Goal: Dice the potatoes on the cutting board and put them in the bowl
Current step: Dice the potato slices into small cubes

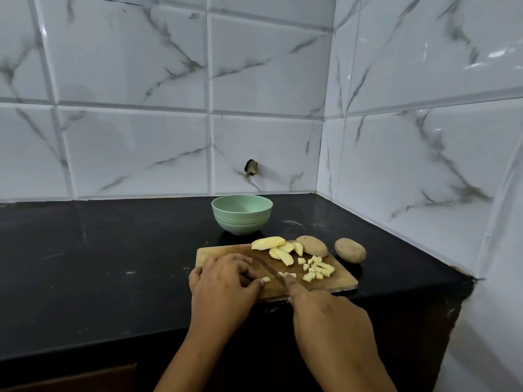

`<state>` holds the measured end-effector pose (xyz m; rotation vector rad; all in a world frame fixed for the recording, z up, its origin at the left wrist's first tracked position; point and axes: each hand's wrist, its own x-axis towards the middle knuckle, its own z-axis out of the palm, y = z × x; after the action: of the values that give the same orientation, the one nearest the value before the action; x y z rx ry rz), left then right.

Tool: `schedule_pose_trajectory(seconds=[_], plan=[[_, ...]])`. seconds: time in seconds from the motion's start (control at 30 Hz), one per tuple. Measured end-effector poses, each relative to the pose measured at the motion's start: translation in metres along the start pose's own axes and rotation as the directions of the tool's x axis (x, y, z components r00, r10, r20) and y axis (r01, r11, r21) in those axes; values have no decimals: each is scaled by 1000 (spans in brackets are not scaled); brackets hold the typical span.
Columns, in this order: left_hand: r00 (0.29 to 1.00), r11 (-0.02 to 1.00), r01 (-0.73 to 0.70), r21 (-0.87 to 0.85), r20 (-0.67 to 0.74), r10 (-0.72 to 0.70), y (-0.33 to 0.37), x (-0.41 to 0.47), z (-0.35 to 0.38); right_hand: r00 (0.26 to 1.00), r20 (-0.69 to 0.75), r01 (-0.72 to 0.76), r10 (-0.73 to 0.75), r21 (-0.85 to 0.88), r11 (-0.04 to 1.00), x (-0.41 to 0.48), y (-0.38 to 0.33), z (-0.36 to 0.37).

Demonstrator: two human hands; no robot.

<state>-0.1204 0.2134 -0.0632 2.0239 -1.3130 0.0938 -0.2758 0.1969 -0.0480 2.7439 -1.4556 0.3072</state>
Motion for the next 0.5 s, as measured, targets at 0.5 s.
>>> schedule_pose_trajectory(seconds=[0.5], plan=[[998,986,56,157,-32,-52,4,23,1,983,161,-124,92,198,972,-14,9,-17]])
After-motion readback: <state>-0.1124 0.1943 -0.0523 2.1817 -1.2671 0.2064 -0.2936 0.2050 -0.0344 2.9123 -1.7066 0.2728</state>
